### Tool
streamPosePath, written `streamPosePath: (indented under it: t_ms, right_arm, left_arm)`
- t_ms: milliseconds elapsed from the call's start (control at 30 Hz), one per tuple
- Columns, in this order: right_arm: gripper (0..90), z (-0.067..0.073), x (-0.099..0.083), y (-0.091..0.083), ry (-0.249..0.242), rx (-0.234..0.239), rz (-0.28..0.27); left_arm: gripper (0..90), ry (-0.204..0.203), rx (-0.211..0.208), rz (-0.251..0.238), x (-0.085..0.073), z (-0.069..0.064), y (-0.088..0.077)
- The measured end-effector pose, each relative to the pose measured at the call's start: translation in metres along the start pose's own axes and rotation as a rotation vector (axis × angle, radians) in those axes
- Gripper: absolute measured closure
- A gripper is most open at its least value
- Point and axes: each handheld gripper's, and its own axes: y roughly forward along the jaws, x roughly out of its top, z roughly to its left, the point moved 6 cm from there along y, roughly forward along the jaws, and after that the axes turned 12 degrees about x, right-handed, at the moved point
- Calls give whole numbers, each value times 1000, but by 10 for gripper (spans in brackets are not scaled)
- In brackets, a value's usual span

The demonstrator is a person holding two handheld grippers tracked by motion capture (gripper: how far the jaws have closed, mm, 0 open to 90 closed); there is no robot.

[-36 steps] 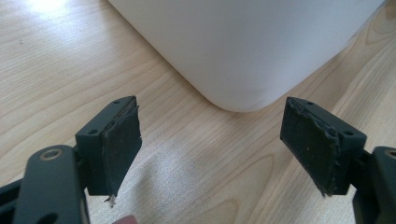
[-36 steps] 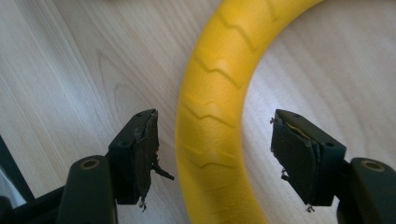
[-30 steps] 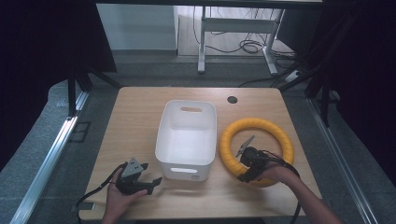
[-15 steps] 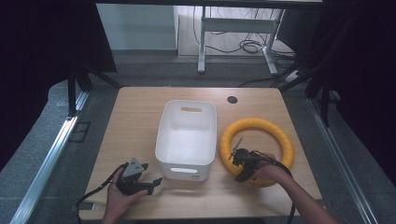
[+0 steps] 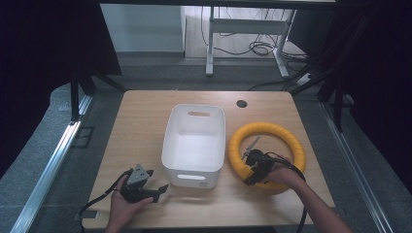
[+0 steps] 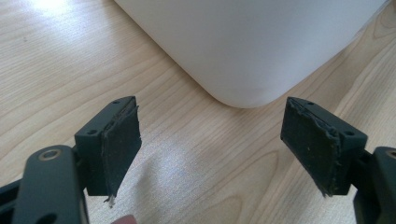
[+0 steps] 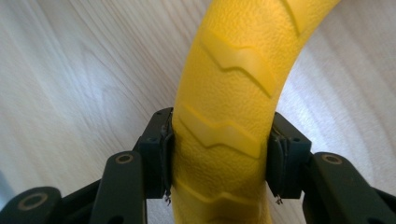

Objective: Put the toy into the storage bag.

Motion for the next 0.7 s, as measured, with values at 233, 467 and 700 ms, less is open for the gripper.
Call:
streamPosePath:
  t_ms: [233,467,700]
  right_arm:
    - [505,-1,3,-23,26,86,-123]
    - [505,-4,6,-37,38,121,-191]
    - [505,-8,9,-56,57,167,-270]
  left_arm:
    - [199,0,-4,5,0,-1,1]
    - [197,1,-4,8,-1,-1,1]
    - [197,2,-6,9,-1,-1,2]
